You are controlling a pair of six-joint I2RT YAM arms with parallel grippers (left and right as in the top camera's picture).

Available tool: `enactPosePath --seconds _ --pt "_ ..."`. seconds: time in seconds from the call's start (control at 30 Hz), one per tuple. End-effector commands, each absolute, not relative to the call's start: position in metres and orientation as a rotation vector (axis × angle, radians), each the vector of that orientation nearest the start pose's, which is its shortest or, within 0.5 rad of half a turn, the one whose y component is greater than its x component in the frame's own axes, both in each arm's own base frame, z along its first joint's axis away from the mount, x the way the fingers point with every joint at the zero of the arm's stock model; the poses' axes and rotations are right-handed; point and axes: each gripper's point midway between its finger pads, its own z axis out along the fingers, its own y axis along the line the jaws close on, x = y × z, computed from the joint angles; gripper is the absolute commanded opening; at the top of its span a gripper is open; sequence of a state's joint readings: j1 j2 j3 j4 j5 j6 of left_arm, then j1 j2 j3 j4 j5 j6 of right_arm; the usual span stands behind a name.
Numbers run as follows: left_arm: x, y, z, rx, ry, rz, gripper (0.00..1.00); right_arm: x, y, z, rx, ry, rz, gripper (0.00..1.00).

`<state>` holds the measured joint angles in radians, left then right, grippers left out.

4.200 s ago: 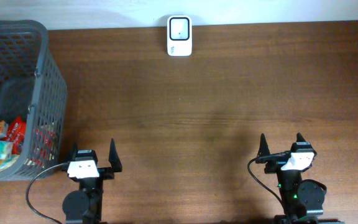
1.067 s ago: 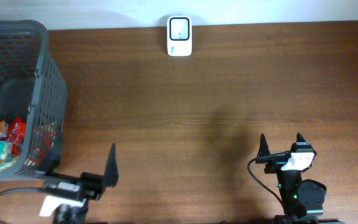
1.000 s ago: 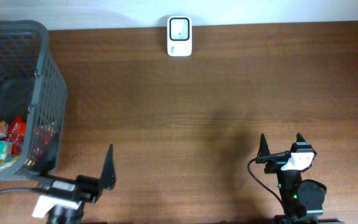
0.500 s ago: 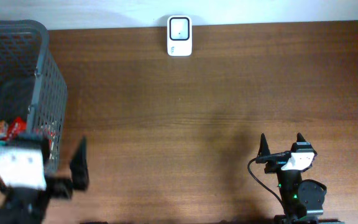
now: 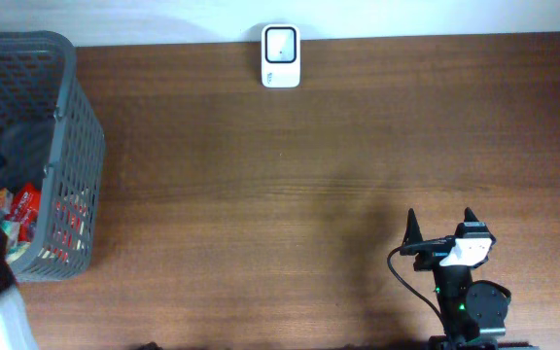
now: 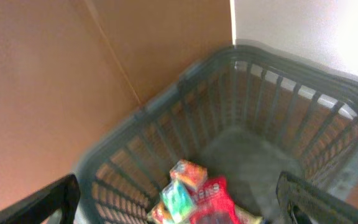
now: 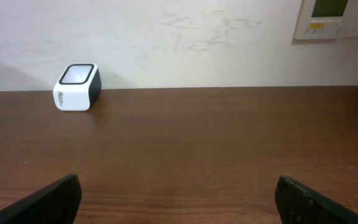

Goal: Scan the item barcode
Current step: 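Reach the left gripper into the grey basket toward the snacks, then lift the red sweets bag with the left gripper and drop it on table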

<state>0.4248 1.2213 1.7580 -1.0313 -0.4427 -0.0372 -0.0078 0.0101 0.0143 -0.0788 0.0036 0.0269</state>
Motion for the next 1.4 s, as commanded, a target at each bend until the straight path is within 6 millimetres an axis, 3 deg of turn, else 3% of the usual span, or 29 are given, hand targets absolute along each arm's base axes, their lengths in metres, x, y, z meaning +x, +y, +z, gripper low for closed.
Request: enactPosePath --seconds 0.0,0.1,0.23,0.3,0.43,0.6,0.67,0.73,0.87,0.93,1.03,1.2,1.37 --pt "0.287 0.211 0.397 -0.759 2.030 0.325 0.99 0.246 -0.005 0.155 0.048 1.650 0.006 0.99" --pt "0.302 0.234 0.373 -0.793 2.065 0.213 0.99 0.246 -0.005 0.155 0.048 1.650 0.006 0.98" --pt "0.322 0.260 0.315 -0.881 2.197 0.185 0.99 0.246 -0.005 0.155 0.049 1.650 0.006 0.98" --pt "0.324 0.262 0.265 -0.956 2.349 0.121 0.99 0.246 -0.005 0.155 0.048 1.650 0.006 0.98" --pt "0.326 0.271 0.222 -1.022 2.459 0.116 0.99 0.246 -0.005 0.155 0.049 1.650 0.006 0.98" --pt "0.332 0.266 0.206 -1.017 2.514 0.100 0.99 0.246 -0.005 0.155 0.048 1.650 0.006 0.98" --pt "0.335 0.267 0.208 -0.999 2.519 0.182 0.99 0.246 -0.005 0.155 0.048 1.650 0.006 0.98" --pt "0.331 0.273 0.203 -1.086 2.509 0.289 0.99 0.246 -0.005 0.155 0.049 1.650 0.006 0.98" --pt "0.323 0.253 0.156 -1.142 2.707 0.224 1.00 0.246 -0.005 0.155 0.049 1.650 0.006 0.99" --pt "0.329 0.242 0.133 -1.129 2.787 0.204 0.99 0.246 -0.005 0.155 0.048 1.650 0.006 0.99" --pt "0.322 0.243 0.120 -1.319 2.763 0.291 0.99 0.246 -0.005 0.155 0.048 1.650 0.006 0.99" --pt "0.315 0.227 0.085 -1.381 2.868 0.281 0.99 0.246 -0.005 0.155 0.049 1.650 0.006 0.98" --pt "0.306 0.221 0.080 -1.500 2.848 0.288 0.99 0.246 -0.005 0.155 0.048 1.650 0.006 0.99"
